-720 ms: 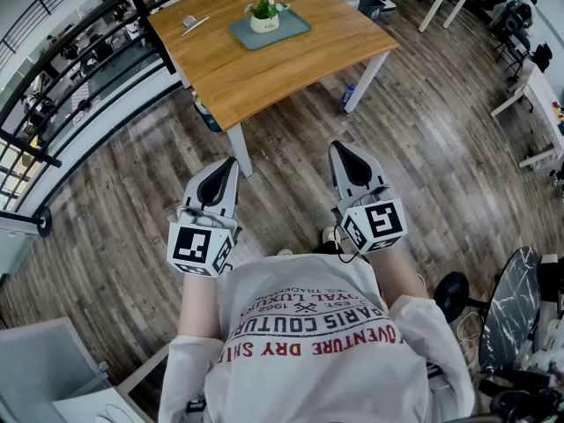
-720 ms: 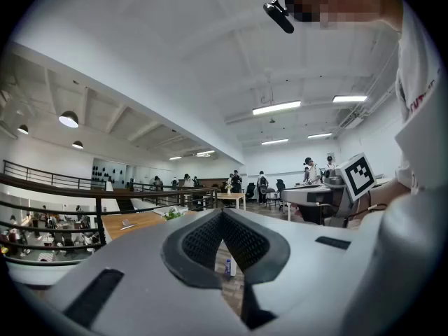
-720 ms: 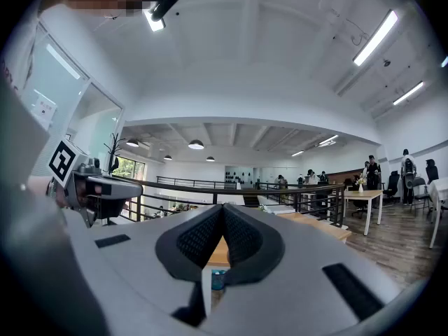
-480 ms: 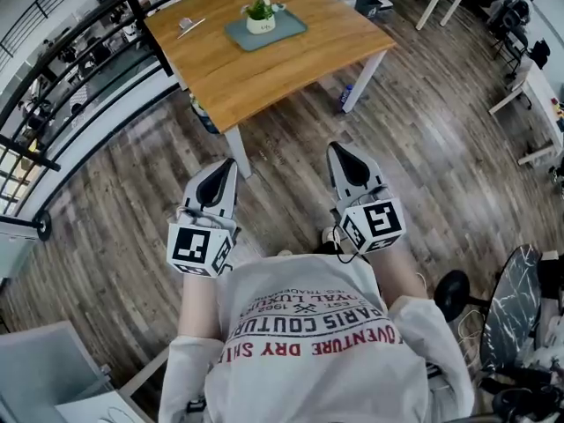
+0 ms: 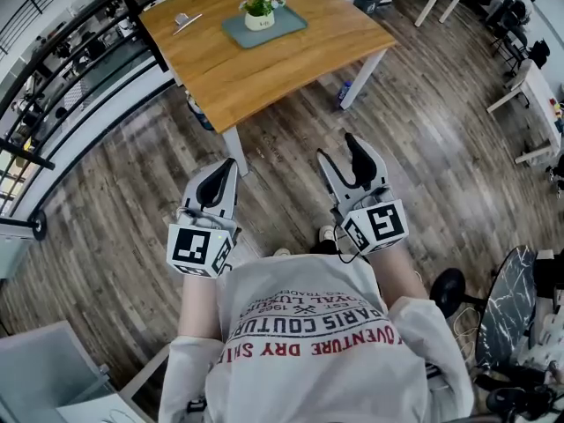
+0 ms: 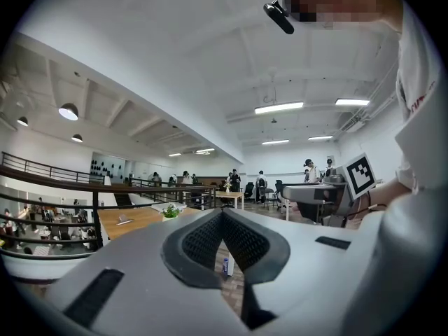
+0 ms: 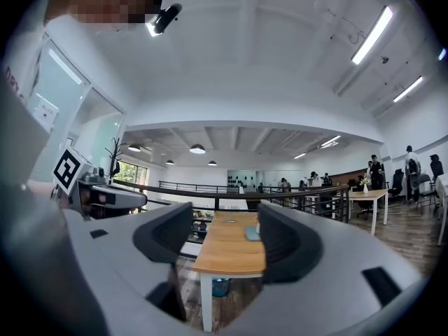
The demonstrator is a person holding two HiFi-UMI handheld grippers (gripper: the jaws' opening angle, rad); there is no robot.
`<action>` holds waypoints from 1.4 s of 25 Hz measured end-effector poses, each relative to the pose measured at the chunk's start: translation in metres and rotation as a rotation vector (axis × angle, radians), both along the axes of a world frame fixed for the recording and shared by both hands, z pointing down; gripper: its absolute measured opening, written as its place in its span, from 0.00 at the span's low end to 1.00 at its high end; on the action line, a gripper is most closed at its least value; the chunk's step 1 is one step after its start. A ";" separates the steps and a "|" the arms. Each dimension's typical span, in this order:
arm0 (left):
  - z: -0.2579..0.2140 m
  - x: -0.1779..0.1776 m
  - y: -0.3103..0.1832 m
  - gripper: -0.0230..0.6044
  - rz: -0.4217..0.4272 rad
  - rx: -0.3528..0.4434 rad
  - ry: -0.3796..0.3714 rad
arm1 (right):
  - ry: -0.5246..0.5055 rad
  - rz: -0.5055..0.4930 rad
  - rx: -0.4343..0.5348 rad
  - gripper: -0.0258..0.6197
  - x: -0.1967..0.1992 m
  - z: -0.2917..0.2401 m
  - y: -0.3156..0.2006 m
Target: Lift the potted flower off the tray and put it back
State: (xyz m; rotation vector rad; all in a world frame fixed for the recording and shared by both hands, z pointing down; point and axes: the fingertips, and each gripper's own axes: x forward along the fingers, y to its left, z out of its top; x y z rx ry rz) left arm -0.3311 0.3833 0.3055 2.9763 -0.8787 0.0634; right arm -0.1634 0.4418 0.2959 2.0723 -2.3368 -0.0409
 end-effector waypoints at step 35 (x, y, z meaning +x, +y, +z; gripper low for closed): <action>0.008 0.261 -0.212 0.06 -0.351 -0.045 -0.061 | -0.083 -0.321 -0.113 0.69 0.282 0.027 -0.282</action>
